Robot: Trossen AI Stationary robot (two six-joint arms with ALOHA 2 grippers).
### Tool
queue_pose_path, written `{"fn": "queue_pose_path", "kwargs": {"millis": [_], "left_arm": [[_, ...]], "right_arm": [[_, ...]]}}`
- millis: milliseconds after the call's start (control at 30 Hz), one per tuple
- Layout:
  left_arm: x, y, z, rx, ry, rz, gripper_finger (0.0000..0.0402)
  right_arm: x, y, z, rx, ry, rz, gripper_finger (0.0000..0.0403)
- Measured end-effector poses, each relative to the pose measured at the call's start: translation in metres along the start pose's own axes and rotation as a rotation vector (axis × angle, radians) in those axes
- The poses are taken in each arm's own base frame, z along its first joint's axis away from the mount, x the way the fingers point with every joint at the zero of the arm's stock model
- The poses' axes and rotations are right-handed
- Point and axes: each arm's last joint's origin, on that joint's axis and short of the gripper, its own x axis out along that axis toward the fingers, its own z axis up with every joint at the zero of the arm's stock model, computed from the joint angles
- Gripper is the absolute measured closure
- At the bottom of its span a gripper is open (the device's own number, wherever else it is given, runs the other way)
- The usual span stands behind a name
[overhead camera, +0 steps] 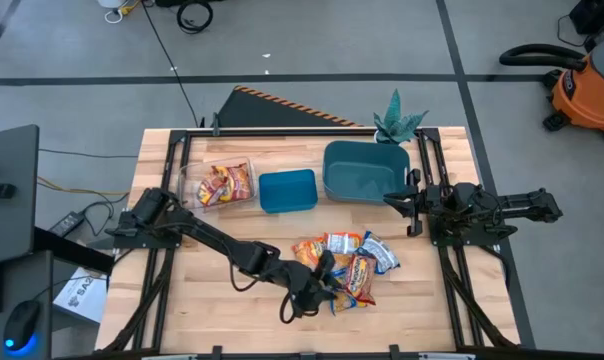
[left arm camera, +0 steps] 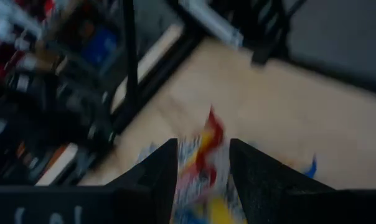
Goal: Sort Maruchan noodles
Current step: Put the red noodle pack into the transparent bin
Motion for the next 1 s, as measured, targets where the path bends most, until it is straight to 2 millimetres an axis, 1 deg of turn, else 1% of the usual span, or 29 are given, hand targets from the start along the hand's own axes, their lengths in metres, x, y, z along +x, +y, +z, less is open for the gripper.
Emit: {"fn": "queue_pose_path", "kwargs": {"millis": [100, 167, 267, 367, 533, 733, 1000], "left_arm": [[0.010, -0.006, -0.003, -0.008, -0.074, -0.017, 0.0249], [0.017, -0.010, -0.006, 0.019, -0.104, -0.017, 0.0249], [0.026, -0.019, -0.014, 0.087, -0.105, -0.018, 0.0249], [0.033, -0.025, -0.022, 0.113, -0.094, -0.024, 0.0249], [0.036, -0.022, -0.025, 0.107, -0.110, 0.000, 0.0249], [0.036, -0.020, -0.023, 0.137, -0.128, 0.018, 0.0249], [0.039, -0.004, -0.039, 0.083, -0.076, 0.033, 0.0249]], "right_arm": [[0.000, 0.000, 0.000, 0.000, 0.001, 0.000, 0.0348], [0.000, 0.000, 0.000, 0.000, -0.002, 0.000, 0.0348], [0.000, 0.000, 0.000, 0.000, -0.002, 0.000, 0.0348], [0.000, 0.000, 0.000, 0.000, -0.002, 0.000, 0.0348], [0.000, 0.000, 0.000, 0.000, -0.002, 0.000, 0.0348], [0.000, 0.000, 0.000, 0.001, -0.004, 0.000, 0.0348], [0.000, 0.000, 0.000, 0.001, -0.004, 0.000, 0.0348]]}}
